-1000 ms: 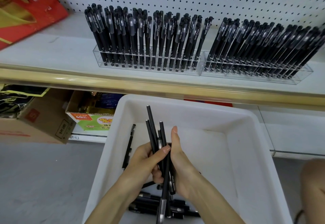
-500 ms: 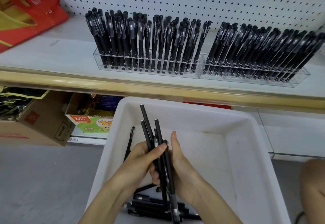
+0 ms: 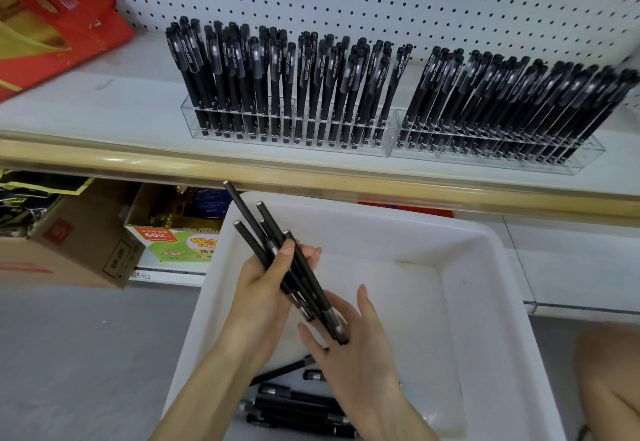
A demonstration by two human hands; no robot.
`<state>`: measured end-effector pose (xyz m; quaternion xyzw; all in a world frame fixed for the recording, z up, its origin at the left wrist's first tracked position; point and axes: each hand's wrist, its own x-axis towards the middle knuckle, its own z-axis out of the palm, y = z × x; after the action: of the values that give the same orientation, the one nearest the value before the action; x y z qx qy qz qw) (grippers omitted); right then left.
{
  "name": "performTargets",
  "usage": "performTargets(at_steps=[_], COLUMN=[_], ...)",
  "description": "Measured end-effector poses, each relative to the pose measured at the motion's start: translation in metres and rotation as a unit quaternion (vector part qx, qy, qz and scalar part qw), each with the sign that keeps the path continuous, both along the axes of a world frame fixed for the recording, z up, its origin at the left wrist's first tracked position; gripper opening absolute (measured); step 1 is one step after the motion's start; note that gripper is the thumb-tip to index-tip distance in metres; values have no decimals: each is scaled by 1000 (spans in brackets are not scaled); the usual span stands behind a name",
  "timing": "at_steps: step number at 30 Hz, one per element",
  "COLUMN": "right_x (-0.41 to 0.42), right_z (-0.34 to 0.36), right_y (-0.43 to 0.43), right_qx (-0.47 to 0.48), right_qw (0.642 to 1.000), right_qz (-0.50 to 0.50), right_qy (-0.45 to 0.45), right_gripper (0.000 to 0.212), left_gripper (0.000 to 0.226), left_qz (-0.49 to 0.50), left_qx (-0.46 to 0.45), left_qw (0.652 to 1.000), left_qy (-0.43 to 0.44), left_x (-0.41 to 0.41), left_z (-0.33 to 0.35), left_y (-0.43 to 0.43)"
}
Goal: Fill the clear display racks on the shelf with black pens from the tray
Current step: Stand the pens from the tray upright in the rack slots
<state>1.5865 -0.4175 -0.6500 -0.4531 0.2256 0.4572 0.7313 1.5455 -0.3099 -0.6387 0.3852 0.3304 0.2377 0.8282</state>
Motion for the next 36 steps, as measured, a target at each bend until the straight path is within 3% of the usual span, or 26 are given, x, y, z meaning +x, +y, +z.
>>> performTargets(at_steps=[4,14,19,21,25,29,36], right_x=[-3,28,37,40,46,54,82], right_z=[9,37,39,37,44,56,59], right_y=[6,24,22,17,7,6,7], right_qx=[11,-27,-14,-19,-40,-69,-116], right_qw=[996,995,989,971,901,881,837], right_qz=[-83,-73,-43,-1,54,5,-36], right_qy=[-4,-66,-140,-239,-428,-468,-534], right_gripper=[51,43,52,58,38,14,11], left_gripper=[23,18,19,18,19,17,27], left_qz=[27,-21,-11,-1,-14,-5,-19], left_qx=[-23,1,40,42,45,-12,-56], left_qw=[999,999,999,999,997,994,994], left_qy=[-18,-26,-19,-31,-69,-104,-88], left_x=[2,16,32,37,48,60,70], left_z=[4,29,42,46,57,64,75], left_y=[-17,-24,-21,-12,-2,-3,0])
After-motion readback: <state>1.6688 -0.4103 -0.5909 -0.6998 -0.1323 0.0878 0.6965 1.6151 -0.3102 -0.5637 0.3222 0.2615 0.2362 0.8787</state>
